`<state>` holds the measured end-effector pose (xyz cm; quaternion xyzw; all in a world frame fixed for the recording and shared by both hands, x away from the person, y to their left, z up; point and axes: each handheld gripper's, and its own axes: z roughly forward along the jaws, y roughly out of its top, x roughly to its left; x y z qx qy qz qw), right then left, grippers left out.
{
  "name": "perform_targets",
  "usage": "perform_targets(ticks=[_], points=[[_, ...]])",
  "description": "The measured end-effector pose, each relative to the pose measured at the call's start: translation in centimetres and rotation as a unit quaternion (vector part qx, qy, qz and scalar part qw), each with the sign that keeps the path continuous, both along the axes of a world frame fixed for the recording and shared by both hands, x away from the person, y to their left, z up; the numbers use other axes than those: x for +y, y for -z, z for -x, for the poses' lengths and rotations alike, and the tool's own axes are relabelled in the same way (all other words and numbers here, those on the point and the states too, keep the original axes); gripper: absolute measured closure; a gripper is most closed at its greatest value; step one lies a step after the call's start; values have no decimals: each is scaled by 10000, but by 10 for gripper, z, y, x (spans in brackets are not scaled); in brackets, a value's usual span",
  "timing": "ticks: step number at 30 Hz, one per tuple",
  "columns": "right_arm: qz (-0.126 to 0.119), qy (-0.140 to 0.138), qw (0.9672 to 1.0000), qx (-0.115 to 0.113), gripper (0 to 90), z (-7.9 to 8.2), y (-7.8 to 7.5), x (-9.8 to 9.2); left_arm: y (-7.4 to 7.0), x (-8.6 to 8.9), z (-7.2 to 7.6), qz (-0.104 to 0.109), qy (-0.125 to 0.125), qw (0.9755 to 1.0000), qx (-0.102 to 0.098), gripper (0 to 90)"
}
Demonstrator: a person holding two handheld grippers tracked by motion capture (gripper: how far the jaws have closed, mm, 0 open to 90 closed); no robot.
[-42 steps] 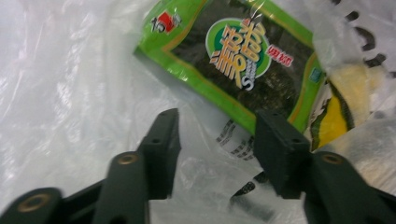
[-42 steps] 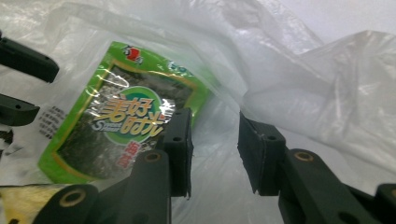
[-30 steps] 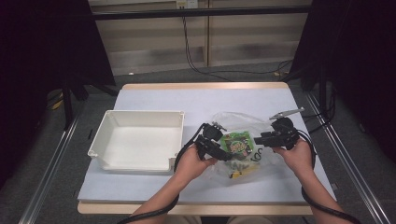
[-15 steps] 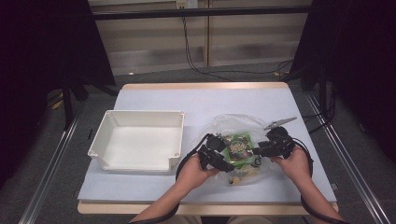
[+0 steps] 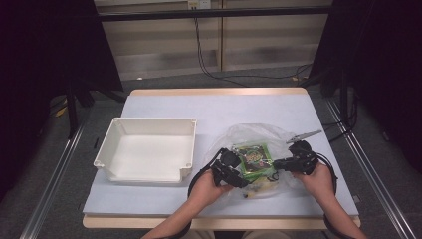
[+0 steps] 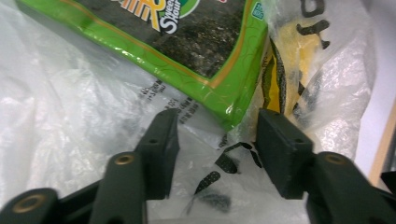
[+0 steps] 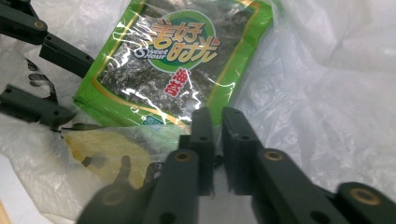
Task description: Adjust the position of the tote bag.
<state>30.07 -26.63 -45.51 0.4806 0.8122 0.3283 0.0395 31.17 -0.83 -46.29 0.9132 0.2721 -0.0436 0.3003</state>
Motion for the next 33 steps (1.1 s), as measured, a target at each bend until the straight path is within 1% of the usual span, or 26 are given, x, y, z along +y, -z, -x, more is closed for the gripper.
perform_targets(ticks=[1, 2, 3, 4, 5, 6, 7, 8, 9, 10, 12, 13, 14, 15, 17, 18, 20, 23, 24, 25, 26, 27, 28, 30, 32, 33], points=[[-17, -17, 10000, -1, 882, -1, 0, 0, 1, 1, -1, 34, -22, 10000, -12, 580], [-40, 2, 10000, -5, 890, -2, 0, 1, 1, 1, -2, 21, -11, 10000, -23, 601], [-22, 8, 10000, -16, 894, -3, 0, 1, 1, 1, -3, 45, -74, 10000, -39, 619], [-39, 31, 10000, -45, 897, -4, 0, 1, 1, 1, -4, -7, -74, 9999, -111, 638], [-45, 45, 10000, -33, 899, -5, 1, 1, 1, 0, -6, 10, -150, 9998, -118, 643], [-67, 63, 10000, -24, 900, -8, 1, 1, 2, -1, -8, -2, -151, 9998, -126, 646], [-110, 98, 9999, -46, 900, -10, 1, 1, 2, -2, -10, -6, -247, 9995, -187, 647], [-109, 118, 9998, -67, 899, -12, 1, 1, 2, -2, -14, -23, -241, 9995, -208, 646], [-112, 118, 9999, -52, 899, -15, 2, 1, 1, -2, -16, -21, -285, 9995, -135, 649], [-136, 152, 9997, -94, 898, -17, 1, 1, 1, -2, -17, -31, -275, 9995, -161, 649], [-167, 121, 9997, -151, 888, -18, -1, 1, 1, -2, -16, 19, -291, 9995, -116, 648], [-172, 83, 9997, -148, 886, -16, -3, 1, 1, -1, -15, 34, -243, 9997, -81, 648], [-181, 58, 9997, -163, 886, -14, -4, 1, 2, 0, -14, 67, -251, 9997, -48, 652], [-186, 21, 9997, -162, 886, -11, -4, 0, 2, 0, -13, 66, -230, 9997, -88, 654], [-191, -8, 9997, -155, 885, -5, -4, -1, 2, 1, -13, 88, -251, 9996, -73, 661], [-179, -67, 9997, -136, 889, -2, -3, -3, 2, 0, -13, 74, -260, 9996, -50, 663], [-118, -66, 9999, -46, 893, 4, 0, -4, 2, 0, -13, 71, -261, 9996, -44, 662], [-132, -77, 9999, 34, 895, 10, 7, -8, 2, 0, -13, 64, -248, 9997, -62, 658], [-100, -80, 9999, 39, 895, 11, 10, -8, 2, 0, -14, 80, -263, 9996, -35, 658], [-119, -68, 9999, 68, 896, 11, 12, -9, 2, 1, -14, 71, -253, 9996, -33, 660], [-84, -88, 9999, 94, 897, 11, 15, -9, 2, 1, -14, 93, -268, 9996, -48, 661], [-39, -82, 9999, 99, 898, 10, 16, -10, 2, 1, -13, 53, -270, 9996, -94, 675], [-91, -75, 9999, 72, 898, 9, 18, -10, 2, 2, -13, 10, -244, 9997, -99, 696], [-49, -36, 10000, 62, 899, 9, 18, -12, 2, 3, -12, -2, -229, 9997, -87, 740], [-24, -29, 10000, 57, 900, 9, 18, -12, 2, 5, -13, 18, -225, 9997, -56, 765], [-11, 7, 10000, 40, 899, 9, 18, -13, 2, 6, -13, -14, -207, 9998, -48, 776]])
